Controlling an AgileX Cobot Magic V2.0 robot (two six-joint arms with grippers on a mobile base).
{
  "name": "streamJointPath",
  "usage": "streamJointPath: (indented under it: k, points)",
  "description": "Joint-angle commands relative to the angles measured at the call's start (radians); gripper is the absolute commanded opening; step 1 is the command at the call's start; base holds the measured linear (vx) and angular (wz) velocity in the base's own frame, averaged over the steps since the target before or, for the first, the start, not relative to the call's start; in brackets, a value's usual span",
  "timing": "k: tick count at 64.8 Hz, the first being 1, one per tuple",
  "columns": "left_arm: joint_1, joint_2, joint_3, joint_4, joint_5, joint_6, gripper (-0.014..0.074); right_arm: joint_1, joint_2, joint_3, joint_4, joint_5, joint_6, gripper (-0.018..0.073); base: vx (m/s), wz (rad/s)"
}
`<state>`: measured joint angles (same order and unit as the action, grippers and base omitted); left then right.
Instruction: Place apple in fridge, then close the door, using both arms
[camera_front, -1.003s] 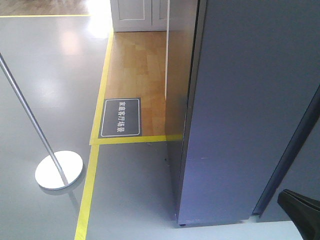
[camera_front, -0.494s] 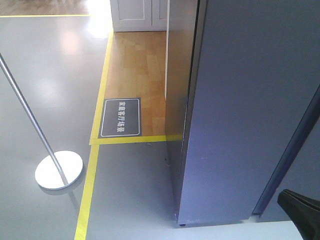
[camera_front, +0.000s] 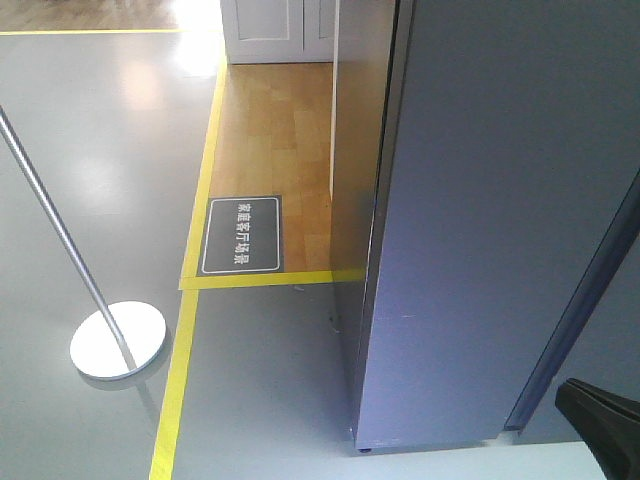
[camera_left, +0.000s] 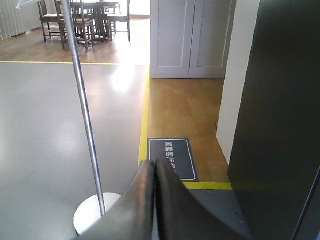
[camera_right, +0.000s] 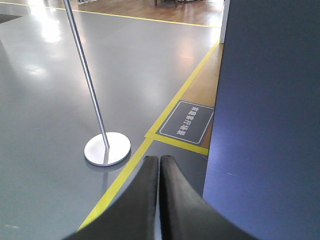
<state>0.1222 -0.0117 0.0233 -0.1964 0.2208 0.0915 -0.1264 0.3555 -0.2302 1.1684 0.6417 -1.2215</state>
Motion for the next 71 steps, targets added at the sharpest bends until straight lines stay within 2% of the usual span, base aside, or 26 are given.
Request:
streamJointPath:
  k: [1,71]
  points:
    - [-0.004,-0.016,-0.016,-0.012,-0.076,-0.011,-0.0006,-0.003,0.006,-0.025,0.045,-0.017,-0.006,-0.0003,0.00,0.00]
    - [-0.004,-0.015,-0.017,-0.010,-0.068,-0.010,-0.0006,-0.003,0.006,-0.025,0.046,-0.017,-0.006,-0.0003,0.00,0.00]
